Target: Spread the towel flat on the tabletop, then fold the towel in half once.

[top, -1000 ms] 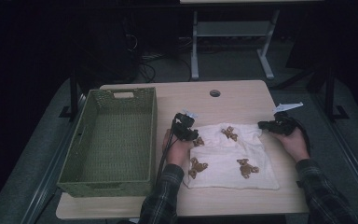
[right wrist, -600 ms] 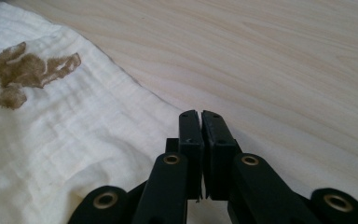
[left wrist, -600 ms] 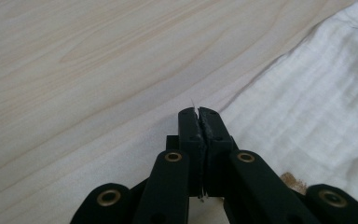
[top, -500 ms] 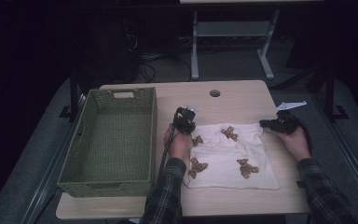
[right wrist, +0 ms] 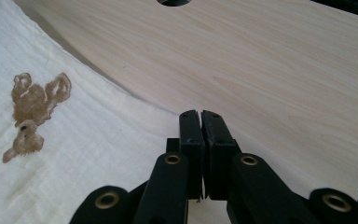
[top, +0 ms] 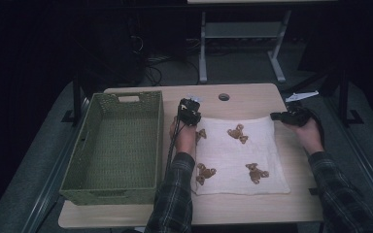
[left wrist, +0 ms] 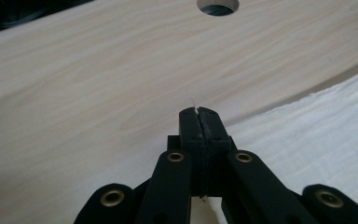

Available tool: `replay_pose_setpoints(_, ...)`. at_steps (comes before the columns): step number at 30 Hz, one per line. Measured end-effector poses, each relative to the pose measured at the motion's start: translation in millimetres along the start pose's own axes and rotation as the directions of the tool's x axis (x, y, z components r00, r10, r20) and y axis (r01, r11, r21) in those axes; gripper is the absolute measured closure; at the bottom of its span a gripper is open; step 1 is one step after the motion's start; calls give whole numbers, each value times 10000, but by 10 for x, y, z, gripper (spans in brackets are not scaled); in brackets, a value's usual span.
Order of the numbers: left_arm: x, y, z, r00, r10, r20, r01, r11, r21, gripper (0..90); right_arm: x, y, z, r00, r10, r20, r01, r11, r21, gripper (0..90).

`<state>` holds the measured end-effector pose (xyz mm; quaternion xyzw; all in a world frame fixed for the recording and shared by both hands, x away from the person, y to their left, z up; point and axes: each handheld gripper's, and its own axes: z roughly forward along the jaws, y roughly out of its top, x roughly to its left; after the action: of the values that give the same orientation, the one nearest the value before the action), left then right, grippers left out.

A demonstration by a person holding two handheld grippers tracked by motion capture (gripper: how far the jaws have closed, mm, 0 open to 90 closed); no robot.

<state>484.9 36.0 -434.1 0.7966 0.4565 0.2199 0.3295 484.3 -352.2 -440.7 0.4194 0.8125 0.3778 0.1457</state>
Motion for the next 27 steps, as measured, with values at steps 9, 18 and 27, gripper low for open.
replay_pose_setpoints(9, 37, -92, 93, 9998, -116, 164, 112, 9997, 204, 764, 1, 18, 123, 9996, 241, -150, -239, 9996, 113, 736)
replay_pose_setpoints(18, 68, -155, 189, 9993, -185, 336, 171, 9989, 435, 614, -24, -3, 175, 9989, 464, -49, -463, 9987, 226, 668)
replay_pose_setpoints(27, 65, -209, 278, 9985, -248, 495, 215, 9976, 662, 589, -45, -69, 315, 9978, 658, 63, -661, 9958, 640, 663)
